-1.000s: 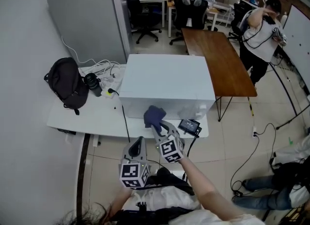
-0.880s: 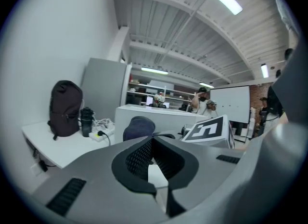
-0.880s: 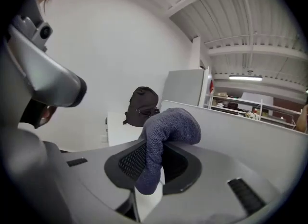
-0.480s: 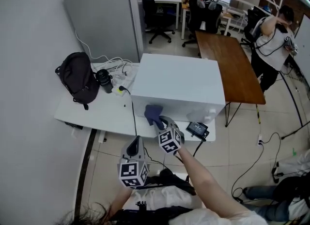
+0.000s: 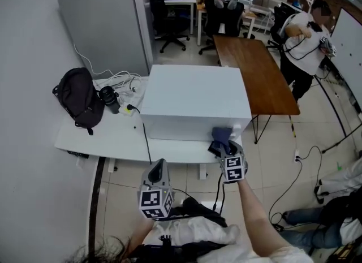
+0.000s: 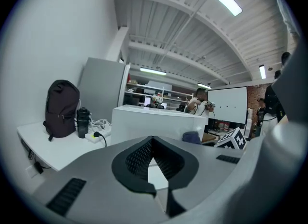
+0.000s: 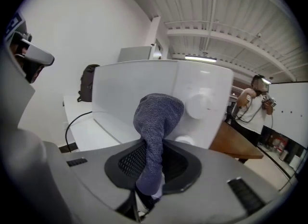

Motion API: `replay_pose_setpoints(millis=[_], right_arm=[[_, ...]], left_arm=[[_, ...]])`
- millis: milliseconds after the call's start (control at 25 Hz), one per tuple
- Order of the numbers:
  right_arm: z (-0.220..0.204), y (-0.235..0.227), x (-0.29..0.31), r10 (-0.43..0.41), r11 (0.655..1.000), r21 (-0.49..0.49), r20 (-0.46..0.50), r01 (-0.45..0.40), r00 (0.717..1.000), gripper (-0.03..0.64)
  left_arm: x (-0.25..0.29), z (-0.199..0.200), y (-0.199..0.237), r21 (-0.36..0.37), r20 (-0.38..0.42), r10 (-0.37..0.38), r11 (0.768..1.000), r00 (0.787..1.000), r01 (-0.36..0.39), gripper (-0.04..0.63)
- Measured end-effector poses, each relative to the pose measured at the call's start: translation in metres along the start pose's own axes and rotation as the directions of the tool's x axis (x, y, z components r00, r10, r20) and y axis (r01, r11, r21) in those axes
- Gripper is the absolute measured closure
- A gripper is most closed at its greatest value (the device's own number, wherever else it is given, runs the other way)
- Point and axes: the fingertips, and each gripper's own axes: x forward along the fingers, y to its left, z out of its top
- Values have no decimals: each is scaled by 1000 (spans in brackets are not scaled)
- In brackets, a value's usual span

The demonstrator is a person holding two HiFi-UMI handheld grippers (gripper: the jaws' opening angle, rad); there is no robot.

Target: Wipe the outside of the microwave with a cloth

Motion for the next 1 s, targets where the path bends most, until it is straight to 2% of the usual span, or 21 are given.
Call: replay_pose_setpoints(millis=[160, 360, 480, 760, 1000], right_arm=[[-19, -36, -19, -75, 997, 30, -25, 75, 997, 534], [-27, -45, -35, -109, 992, 63, -29, 111, 994, 534], [-17, -21, -41, -66, 995, 70, 10, 65, 998, 534], [15, 85, -61, 94, 992, 69, 110, -102, 989, 532], [39, 116, -111, 92, 976, 178, 187, -126, 978, 532]], left_arm=[[2, 0, -7, 4, 0, -23, 1000, 1000, 23, 603], [-2, 0, -9, 8, -1, -35, 999, 999, 35, 603], [-5, -1, -8, 8, -1, -37, 999, 999, 37, 603], [-24, 1, -9, 31, 10, -67, 997, 998, 66, 603], [-52, -8, -11, 44, 3, -113, 993, 994, 113, 603]])
